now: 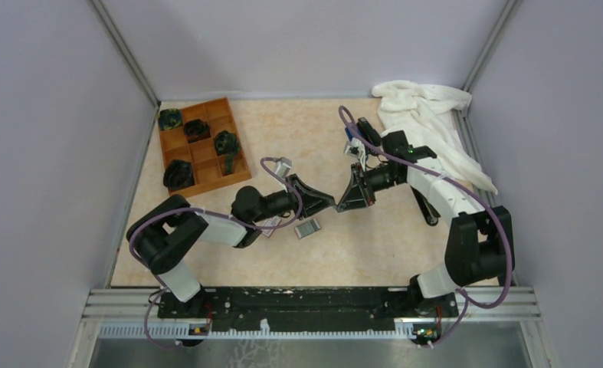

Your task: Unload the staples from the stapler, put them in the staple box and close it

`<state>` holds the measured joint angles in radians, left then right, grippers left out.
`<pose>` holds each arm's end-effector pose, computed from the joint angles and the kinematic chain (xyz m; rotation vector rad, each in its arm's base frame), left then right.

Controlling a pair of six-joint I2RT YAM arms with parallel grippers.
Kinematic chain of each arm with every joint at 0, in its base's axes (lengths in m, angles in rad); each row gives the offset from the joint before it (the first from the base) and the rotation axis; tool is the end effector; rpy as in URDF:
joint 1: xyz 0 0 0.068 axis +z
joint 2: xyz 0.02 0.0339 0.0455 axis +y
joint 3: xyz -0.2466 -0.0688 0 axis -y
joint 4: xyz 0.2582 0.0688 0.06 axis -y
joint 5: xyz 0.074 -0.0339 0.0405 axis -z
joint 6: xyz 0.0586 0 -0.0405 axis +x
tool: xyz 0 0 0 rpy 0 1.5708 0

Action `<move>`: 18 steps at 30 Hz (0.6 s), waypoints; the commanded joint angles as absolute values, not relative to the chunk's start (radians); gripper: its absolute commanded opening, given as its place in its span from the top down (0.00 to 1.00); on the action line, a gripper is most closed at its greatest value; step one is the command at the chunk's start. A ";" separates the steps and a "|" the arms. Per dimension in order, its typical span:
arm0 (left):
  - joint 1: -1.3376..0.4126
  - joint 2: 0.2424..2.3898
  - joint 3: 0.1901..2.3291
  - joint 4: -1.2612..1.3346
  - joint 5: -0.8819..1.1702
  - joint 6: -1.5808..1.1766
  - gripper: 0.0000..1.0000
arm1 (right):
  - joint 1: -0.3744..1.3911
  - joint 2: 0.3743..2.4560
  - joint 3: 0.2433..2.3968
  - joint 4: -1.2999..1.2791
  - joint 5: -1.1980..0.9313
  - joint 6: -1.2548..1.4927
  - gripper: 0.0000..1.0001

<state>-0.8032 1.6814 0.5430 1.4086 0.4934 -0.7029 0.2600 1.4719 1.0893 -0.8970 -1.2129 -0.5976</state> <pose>0.2098 -0.2574 0.1828 0.5498 1.4181 -1.5633 0.2610 0.1262 0.2276 -1.1476 1.9579 1.4882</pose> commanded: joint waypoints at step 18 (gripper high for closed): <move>-0.741 1.580 0.839 0.292 0.305 -0.578 0.82 | 0.091 1.292 1.053 -0.626 -1.010 -0.351 0.61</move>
